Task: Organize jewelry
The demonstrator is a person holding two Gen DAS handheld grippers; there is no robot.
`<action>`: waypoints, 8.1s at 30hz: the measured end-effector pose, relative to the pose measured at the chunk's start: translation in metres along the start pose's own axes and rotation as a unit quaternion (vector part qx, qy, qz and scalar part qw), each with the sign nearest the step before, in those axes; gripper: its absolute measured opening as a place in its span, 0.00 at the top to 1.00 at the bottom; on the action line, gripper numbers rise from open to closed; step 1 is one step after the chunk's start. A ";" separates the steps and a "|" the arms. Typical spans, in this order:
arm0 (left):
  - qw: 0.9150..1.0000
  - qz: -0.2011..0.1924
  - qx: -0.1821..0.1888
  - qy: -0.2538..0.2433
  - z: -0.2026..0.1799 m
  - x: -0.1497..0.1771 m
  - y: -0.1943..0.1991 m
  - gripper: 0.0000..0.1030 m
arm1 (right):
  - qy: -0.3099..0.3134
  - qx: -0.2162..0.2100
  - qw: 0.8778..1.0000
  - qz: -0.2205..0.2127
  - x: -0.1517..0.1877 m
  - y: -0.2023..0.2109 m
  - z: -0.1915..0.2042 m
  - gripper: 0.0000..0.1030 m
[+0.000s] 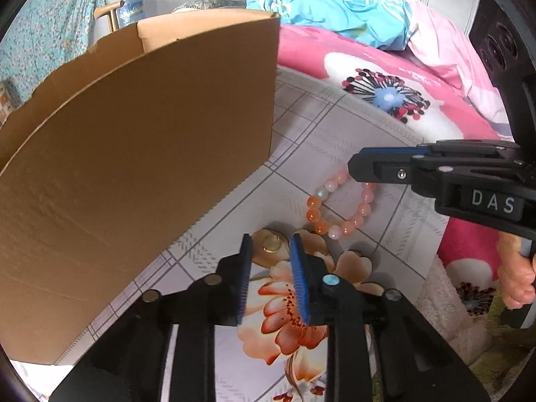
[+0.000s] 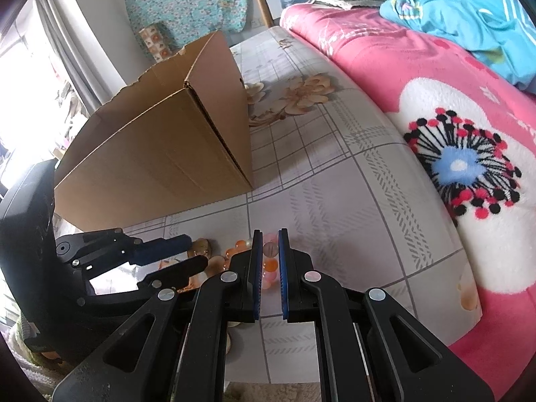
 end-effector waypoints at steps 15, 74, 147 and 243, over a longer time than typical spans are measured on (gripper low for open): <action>1.000 -0.004 -0.017 -0.016 -0.003 -0.001 0.000 0.90 | -0.005 -0.002 1.000 -0.001 -0.001 -0.002 -0.002 0.93; 0.955 0.076 0.082 0.275 0.179 -0.088 0.037 0.49 | 0.189 -0.161 0.967 0.064 -0.154 -0.034 0.107 0.93; 0.906 -0.110 -0.318 0.258 0.100 0.085 0.228 0.05 | 0.160 0.030 0.984 -0.074 0.018 0.082 0.106 0.08; 0.915 0.048 -0.257 0.307 0.098 0.085 0.157 0.05 | 0.138 0.047 0.988 0.048 0.012 0.033 0.110 0.08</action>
Point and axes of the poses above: each gripper's, at about its wrist camera, not at the fingertips, and y roughly against the way its jaws point, z to its left, x to its underside, the point moved 6 cm from there along -y, roughly the way its jaws point, and after that the axes turned 6 degrees about -z, right-handed, at the moved point
